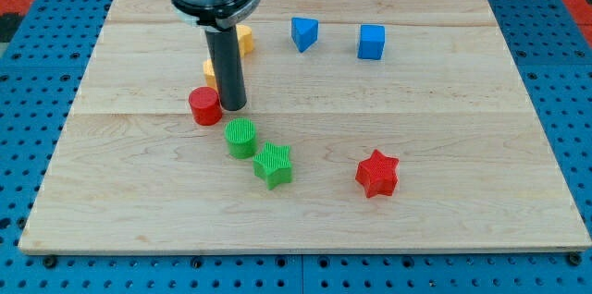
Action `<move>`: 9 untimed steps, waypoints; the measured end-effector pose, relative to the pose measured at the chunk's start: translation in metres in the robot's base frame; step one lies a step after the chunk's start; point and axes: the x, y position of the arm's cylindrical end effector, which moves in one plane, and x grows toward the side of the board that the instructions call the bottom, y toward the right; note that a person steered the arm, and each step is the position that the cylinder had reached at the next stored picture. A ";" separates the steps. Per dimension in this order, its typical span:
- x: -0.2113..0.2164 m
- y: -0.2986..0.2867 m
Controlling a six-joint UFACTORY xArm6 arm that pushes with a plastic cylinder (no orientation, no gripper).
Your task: Arrange the green blocks horizontally
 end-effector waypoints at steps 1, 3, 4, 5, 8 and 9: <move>0.010 0.068; 0.098 0.105; 0.132 0.060; 0.165 0.050; 0.129 0.033; 0.124 0.066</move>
